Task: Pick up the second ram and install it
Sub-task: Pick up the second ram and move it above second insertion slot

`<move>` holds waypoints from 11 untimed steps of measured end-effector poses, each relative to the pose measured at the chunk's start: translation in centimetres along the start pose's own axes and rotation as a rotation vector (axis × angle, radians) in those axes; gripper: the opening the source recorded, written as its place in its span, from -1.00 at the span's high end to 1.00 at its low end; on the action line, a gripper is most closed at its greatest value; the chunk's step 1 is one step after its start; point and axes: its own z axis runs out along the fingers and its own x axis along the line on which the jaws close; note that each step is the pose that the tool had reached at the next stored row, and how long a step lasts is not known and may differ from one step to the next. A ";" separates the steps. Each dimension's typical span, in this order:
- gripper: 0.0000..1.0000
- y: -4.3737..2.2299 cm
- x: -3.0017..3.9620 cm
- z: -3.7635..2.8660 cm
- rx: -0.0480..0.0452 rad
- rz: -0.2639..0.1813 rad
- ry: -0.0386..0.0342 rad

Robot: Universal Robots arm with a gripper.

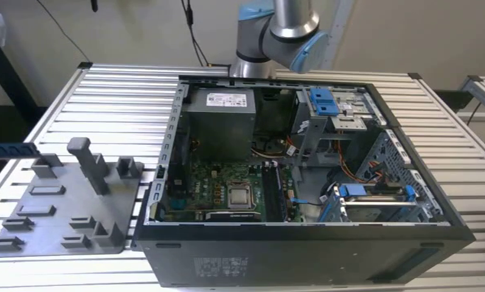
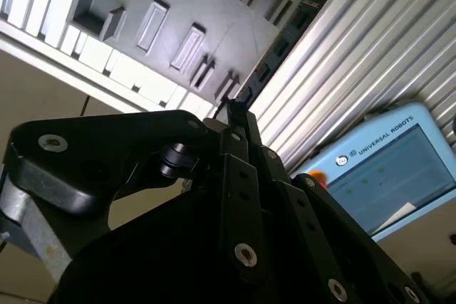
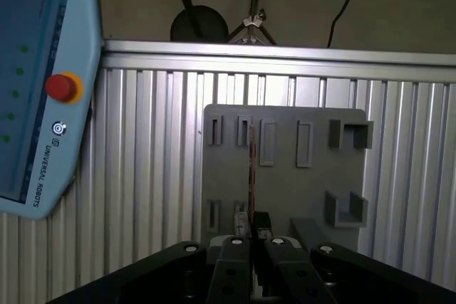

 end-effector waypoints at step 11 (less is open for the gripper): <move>0.73 0.01 0.01 -0.93 0.0000 0.001 0.0000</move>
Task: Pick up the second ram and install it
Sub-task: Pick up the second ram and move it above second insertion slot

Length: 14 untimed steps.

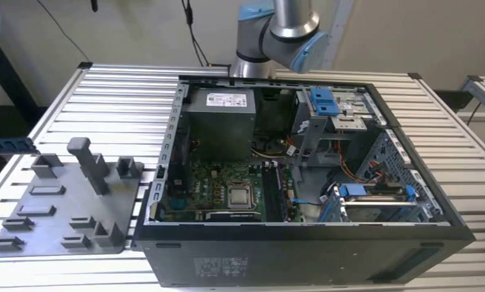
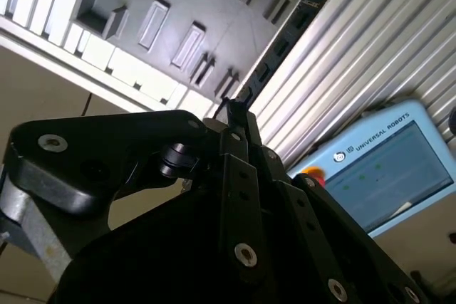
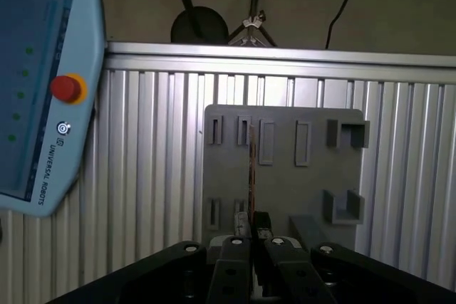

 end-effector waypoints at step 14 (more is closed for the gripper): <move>0.73 0.02 0.04 -2.18 0.0000 0.000 0.0000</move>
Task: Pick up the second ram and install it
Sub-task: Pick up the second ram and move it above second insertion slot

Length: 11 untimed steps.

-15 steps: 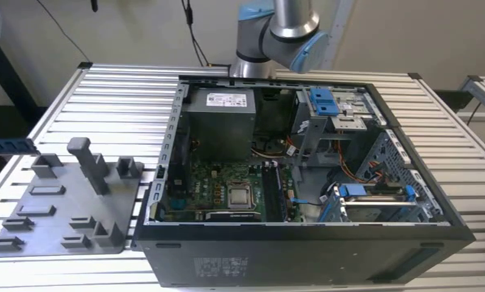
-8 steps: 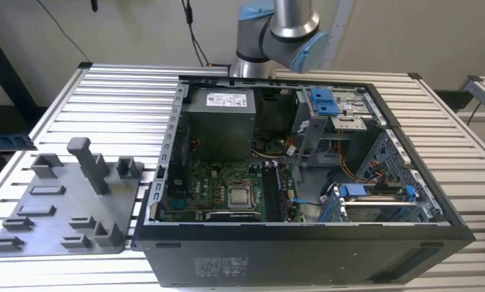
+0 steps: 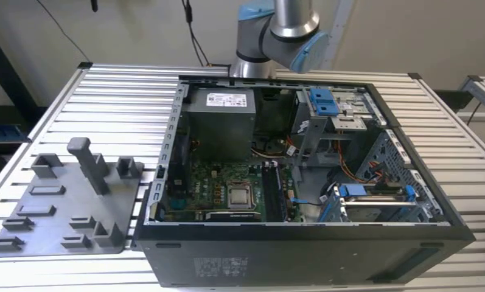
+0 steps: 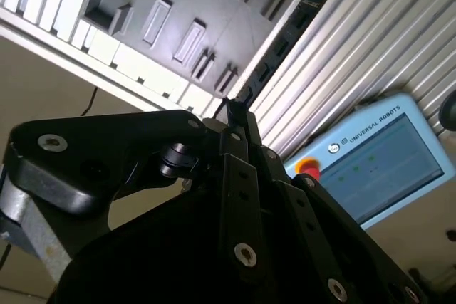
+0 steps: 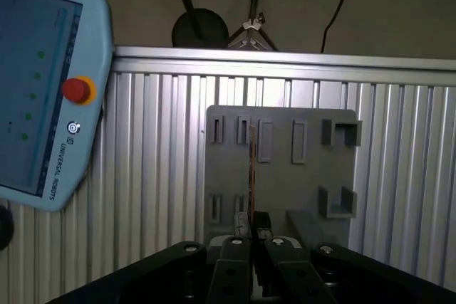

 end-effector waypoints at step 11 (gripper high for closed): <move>0.73 0.02 0.04 -1.99 0.0000 0.000 0.0000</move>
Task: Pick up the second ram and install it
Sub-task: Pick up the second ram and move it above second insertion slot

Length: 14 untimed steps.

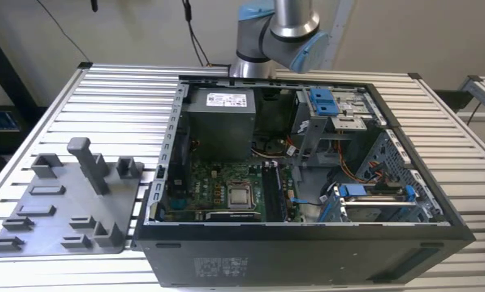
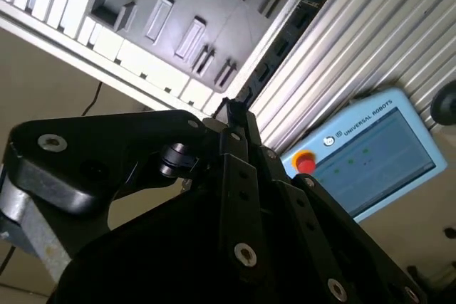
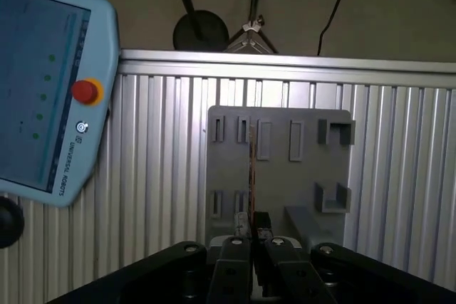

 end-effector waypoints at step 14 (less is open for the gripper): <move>0.73 -0.57 0.02 -0.28 -0.0005 0.000 0.0000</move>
